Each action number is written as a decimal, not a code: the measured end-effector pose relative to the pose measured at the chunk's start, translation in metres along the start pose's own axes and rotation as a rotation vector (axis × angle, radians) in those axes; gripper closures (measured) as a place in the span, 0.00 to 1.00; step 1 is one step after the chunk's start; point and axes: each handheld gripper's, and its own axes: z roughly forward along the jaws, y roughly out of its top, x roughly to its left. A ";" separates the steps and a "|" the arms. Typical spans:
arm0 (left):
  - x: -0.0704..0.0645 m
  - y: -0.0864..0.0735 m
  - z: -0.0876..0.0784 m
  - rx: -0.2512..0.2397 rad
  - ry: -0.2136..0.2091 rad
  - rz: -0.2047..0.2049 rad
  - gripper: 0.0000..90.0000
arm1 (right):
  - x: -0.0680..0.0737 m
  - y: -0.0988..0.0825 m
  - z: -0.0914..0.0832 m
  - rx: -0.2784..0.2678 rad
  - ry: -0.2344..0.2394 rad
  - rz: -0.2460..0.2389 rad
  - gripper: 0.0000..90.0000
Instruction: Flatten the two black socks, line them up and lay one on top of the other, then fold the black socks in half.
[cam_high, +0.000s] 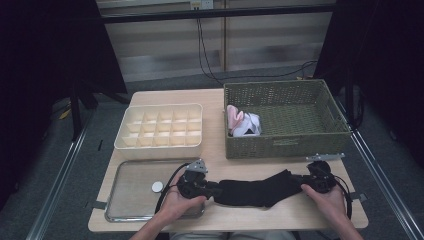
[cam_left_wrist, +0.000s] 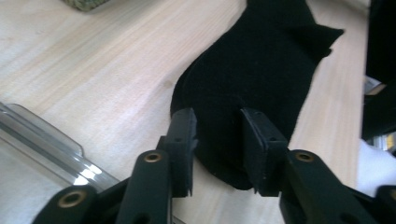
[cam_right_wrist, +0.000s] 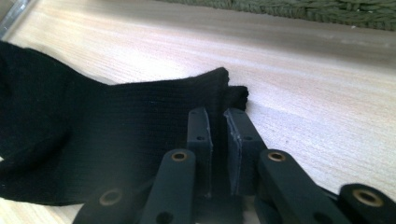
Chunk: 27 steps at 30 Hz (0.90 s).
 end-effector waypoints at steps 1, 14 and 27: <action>0.000 0.000 0.000 0.007 0.001 0.005 0.74 | -0.001 0.000 -0.001 -0.005 0.005 0.008 0.90; 0.000 -0.003 0.004 0.018 0.003 -0.005 0.78 | -0.005 -0.001 -0.010 -0.087 0.093 0.025 0.91; -0.001 -0.002 0.007 0.017 0.006 -0.012 0.78 | -0.001 0.003 -0.017 -0.126 0.113 0.006 0.91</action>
